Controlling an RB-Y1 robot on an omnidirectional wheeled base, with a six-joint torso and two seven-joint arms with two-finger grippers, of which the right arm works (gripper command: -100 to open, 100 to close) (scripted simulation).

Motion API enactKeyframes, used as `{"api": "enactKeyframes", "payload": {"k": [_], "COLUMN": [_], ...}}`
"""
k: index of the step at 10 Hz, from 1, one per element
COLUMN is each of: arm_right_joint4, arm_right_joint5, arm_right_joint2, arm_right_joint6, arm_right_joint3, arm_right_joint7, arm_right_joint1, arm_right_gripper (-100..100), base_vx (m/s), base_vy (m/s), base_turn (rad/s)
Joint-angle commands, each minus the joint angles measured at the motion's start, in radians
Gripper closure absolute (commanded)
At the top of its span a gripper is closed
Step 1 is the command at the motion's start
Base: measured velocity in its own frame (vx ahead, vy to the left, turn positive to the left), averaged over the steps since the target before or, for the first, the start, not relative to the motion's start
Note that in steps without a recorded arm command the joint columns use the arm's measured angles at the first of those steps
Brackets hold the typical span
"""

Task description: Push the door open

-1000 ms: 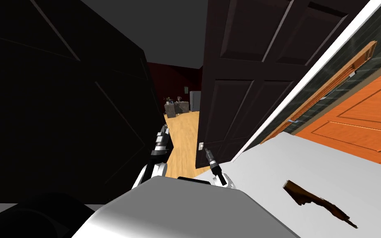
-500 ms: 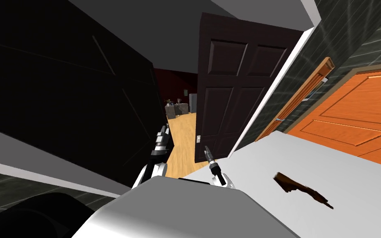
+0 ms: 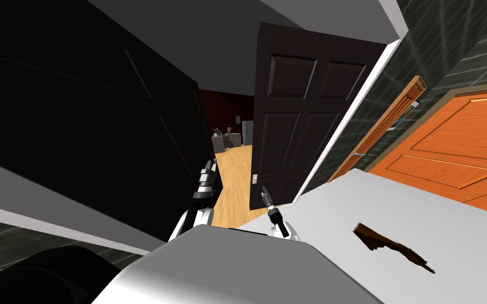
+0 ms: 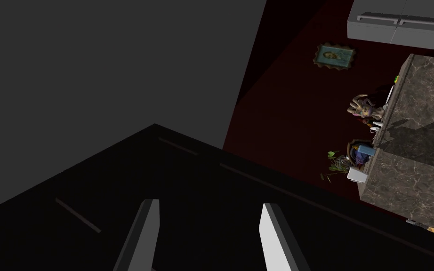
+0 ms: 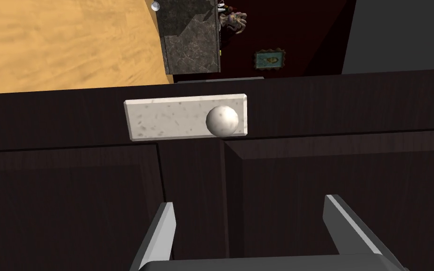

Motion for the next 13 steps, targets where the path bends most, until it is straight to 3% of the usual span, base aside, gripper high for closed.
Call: {"api": "enactKeyframes", "payload": {"k": [1, 9, 10, 13], "arm_right_joint4": [0.006, 0.021, 0.021, 0.021], "arm_right_joint5": [-0.002, -0.011, -0.011, -0.011], "arm_right_joint2": [-0.001, 0.016, 0.016, 0.016], "arm_right_joint6": [-0.005, -0.019, -0.019, -0.019], "arm_right_joint3": [-0.004, -0.019, -0.019, -0.019], "arm_right_joint7": [0.006, 0.024, 0.024, 0.024], "arm_right_joint1": [-0.003, -0.005, -0.005, -0.005], "arm_right_gripper": [-100, -100, 100, 100], "base_vx": [0.212, 0.182, -0.016, -0.016], "base_vy": [0.062, 0.051, -0.001, -0.005], "base_turn": [0.026, 0.021, 0.009, 0.004]}}
